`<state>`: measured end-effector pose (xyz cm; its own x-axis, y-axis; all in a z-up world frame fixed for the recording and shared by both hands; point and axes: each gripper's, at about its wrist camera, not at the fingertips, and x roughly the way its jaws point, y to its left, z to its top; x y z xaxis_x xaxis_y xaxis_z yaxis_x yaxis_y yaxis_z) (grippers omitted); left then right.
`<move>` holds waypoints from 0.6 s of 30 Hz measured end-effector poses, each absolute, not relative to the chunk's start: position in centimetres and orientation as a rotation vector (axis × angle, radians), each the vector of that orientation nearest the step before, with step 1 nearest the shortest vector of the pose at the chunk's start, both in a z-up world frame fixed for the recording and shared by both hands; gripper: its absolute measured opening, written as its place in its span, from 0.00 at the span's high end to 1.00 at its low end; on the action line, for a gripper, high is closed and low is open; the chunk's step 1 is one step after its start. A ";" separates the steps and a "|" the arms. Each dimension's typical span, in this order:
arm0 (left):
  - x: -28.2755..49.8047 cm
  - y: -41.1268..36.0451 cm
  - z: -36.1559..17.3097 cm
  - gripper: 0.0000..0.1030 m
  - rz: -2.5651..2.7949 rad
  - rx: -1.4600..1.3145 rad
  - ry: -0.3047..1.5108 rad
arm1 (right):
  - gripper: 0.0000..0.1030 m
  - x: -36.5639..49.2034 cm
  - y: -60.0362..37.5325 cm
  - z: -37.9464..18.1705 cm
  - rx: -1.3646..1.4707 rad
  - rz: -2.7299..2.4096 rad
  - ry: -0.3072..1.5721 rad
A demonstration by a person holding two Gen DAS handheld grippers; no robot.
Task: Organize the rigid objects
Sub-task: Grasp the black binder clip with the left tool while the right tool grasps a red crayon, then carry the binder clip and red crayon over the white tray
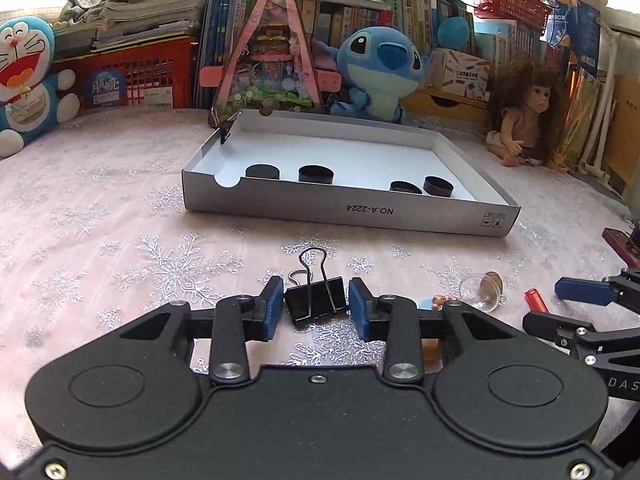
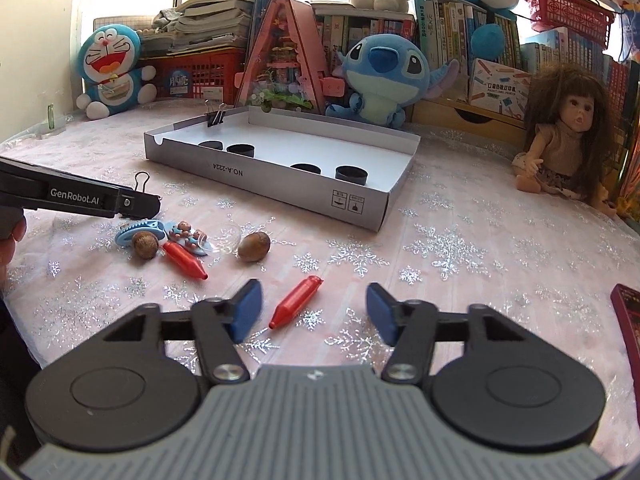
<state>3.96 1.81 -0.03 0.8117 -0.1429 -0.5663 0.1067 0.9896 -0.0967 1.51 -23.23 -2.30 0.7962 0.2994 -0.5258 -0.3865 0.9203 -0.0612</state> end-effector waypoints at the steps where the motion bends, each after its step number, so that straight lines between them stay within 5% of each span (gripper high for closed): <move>1: 3.9 1.7 0.0 0.68 -0.134 -0.056 0.607 | 0.50 1.5 -23.2 -2.3 -0.162 0.374 0.538; 5: 4.0 1.7 0.0 0.70 -0.134 -0.061 0.603 | 0.79 1.3 -22.9 -2.4 -0.155 0.368 0.533; 8: 3.9 1.8 0.1 0.70 -0.133 -0.067 0.599 | 0.86 1.3 -22.7 -2.4 -0.149 0.363 0.531; 18: 3.8 2.0 0.9 0.70 -0.129 -0.061 0.574 | 0.87 1.8 -23.5 -1.6 -0.111 0.316 0.511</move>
<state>3.81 1.97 0.87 0.8317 -0.1385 -0.5377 0.1047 0.9901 -0.0931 1.78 -23.55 -1.63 0.8250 0.2690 -0.4969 -0.3240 0.9457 -0.0259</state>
